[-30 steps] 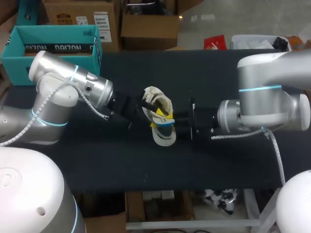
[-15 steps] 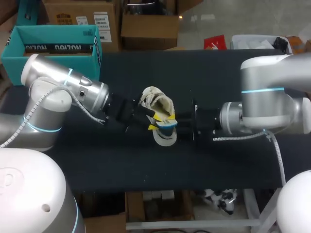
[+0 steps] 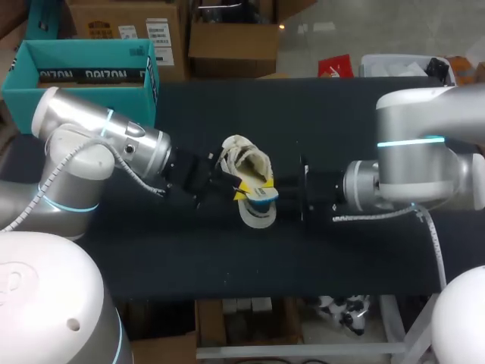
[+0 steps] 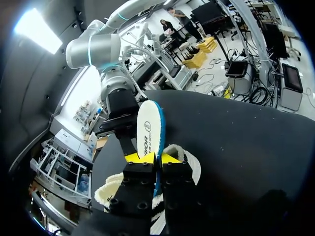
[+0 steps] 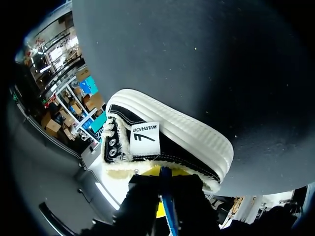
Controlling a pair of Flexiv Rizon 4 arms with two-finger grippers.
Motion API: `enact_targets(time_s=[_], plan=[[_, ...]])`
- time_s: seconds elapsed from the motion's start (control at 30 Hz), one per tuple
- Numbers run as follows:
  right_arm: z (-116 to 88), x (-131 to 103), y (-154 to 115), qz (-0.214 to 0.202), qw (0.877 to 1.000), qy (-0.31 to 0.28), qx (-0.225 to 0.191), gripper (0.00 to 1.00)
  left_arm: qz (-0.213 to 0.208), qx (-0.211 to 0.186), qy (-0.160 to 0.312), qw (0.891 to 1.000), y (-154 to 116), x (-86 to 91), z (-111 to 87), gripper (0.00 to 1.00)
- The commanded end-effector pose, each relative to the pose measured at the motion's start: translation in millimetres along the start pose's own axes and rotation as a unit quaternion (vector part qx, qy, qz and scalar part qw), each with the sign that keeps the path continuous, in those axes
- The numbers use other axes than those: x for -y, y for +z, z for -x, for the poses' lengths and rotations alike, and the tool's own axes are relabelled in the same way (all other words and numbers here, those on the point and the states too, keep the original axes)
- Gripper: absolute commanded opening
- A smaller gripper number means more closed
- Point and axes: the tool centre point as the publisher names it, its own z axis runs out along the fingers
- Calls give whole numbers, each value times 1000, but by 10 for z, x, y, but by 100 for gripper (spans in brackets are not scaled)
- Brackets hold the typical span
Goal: Open the shoe tongue, take the insole out of the shoe, put the insole back into the shoe, and pack the shoe into the shoebox
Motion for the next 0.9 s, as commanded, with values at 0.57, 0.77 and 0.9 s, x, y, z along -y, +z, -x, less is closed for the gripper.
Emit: enact_targets(time_s=[0.57, 0.77, 0.9], plan=[[93, 234, -169, 26, 1000, -7, -8, 0, 0, 2, -8, 1000, 63, -83, 19, 0], [17, 93, -25, 27, 1000, -12, 6, 0, 10, 3, -15, 1000, 71, -177, 27, 0], [-45, -10, 72, 30, 999, -14, 14, 0, 24, 5, -29, 999, 77, -313, 51, 0]])
